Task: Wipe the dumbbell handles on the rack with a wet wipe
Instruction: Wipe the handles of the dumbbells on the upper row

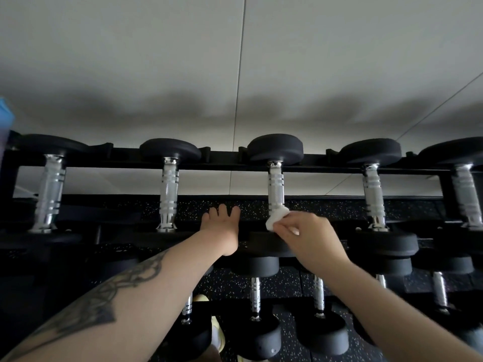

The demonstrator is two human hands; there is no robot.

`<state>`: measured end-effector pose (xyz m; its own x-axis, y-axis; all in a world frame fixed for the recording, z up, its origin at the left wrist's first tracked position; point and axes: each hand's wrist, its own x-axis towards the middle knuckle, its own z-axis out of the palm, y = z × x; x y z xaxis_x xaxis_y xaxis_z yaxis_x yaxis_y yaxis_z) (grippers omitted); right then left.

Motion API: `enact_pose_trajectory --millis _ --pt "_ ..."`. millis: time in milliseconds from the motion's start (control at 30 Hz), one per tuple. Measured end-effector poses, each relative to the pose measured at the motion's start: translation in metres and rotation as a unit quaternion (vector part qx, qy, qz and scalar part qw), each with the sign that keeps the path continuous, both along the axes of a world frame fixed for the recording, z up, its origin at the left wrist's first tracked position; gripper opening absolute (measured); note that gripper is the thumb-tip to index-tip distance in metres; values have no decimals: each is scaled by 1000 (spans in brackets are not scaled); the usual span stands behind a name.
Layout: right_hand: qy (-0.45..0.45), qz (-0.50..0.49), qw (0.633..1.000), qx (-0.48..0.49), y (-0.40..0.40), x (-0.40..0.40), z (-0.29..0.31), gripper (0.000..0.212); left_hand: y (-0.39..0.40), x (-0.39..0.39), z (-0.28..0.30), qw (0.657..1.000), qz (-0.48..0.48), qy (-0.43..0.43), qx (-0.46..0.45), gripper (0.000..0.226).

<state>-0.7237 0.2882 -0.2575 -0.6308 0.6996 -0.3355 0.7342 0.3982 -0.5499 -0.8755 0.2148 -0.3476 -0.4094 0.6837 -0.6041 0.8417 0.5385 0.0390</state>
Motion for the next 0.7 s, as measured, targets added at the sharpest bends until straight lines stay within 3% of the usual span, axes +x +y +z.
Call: enact_pose_trajectory --millis 100,233,333,433,567,700 --pt "18 76 997 24 23 -16 -9 9 -1 1 0 1000 7 1 4 71" --pt "92 213 951 203 54 -54 -17 7 -2 0 -1 1000 6 2 10 72" --pt "164 136 918 336 70 -71 -24 10 -3 0 1 1000 10 -4 6 74" --pt "185 22 934 304 42 -56 -48 12 -3 0 2 1000 12 -6 15 76" --pt "183 128 928 299 53 -41 -43 21 -3 0 5 1000 7 -15 14 75" --pt "183 152 913 331 78 -46 -32 18 -2 1 7 1000 15 -15 14 75"
